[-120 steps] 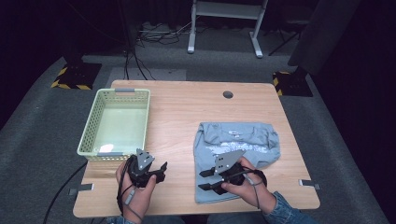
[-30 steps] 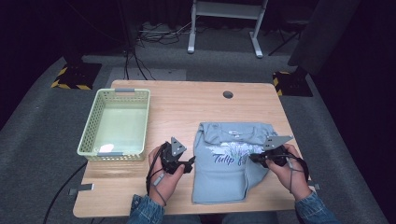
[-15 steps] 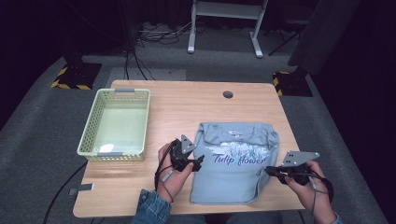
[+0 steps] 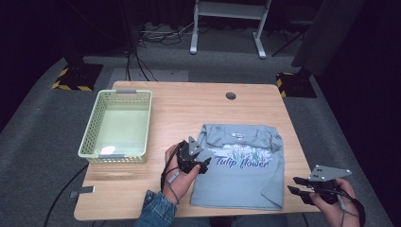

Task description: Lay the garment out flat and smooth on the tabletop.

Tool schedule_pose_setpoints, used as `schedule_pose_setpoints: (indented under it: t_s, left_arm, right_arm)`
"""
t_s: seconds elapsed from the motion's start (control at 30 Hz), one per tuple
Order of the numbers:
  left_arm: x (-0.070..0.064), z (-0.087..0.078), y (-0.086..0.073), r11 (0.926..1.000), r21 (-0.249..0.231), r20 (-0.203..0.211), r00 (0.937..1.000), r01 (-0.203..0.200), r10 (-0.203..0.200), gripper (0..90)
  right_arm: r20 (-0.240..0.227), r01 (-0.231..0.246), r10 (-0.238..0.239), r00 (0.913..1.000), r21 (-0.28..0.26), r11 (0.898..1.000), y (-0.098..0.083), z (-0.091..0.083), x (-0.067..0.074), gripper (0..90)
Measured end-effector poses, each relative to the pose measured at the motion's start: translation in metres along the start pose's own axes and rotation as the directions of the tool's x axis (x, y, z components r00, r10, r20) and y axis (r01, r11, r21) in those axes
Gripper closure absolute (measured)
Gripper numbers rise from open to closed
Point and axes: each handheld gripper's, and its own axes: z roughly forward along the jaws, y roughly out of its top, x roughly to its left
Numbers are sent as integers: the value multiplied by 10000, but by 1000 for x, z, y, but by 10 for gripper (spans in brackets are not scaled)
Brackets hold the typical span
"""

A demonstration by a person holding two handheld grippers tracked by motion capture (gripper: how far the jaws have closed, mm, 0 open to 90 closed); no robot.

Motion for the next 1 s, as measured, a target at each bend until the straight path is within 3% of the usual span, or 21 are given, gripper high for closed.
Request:
schedule_pose_setpoints:
  t_s: [0.1,0.17,0.37,0.5,0.6,0.73,0.8,0.9,1.0]
  left_arm:
    - [-1,1,0,10000,-8,13,10000,-48,48,240]
    - [-2,1,0,10000,-25,3,10000,-56,56,239]
    - [0,1,-2,10000,34,-1,10000,13,-13,239]
    - [1,-1,-3,10000,25,-21,10000,55,-55,239]
    - [2,-2,-5,9999,60,-77,9999,87,-86,239]
    - [3,-2,-6,9999,83,-88,9999,104,-104,239]
    - [2,-2,-6,9999,113,-83,9999,119,-118,239]
    - [2,0,-6,9998,134,-34,9999,134,-134,239]
    - [1,3,-4,9999,136,37,10000,71,-71,239]
  right_arm:
    - [274,-198,208,9994,-376,9991,1,1,-2,491]
    - [294,-94,104,9995,-363,9993,3,9,-1,462]
    - [-563,327,-343,9978,-291,9990,7,43,16,452]
    - [-972,729,-719,9927,65,9973,5,68,27,473]
    - [-1159,885,-838,9897,366,9954,1,82,27,477]
    - [-1377,1010,-915,9862,636,9929,-4,95,23,562]
    - [-1497,1192,-1056,9831,853,9892,-7,97,22,677]
    - [-1668,1084,-950,9814,728,9914,-9,93,21,834]
    - [-1589,866,-761,9844,602,9944,-11,85,18,857]
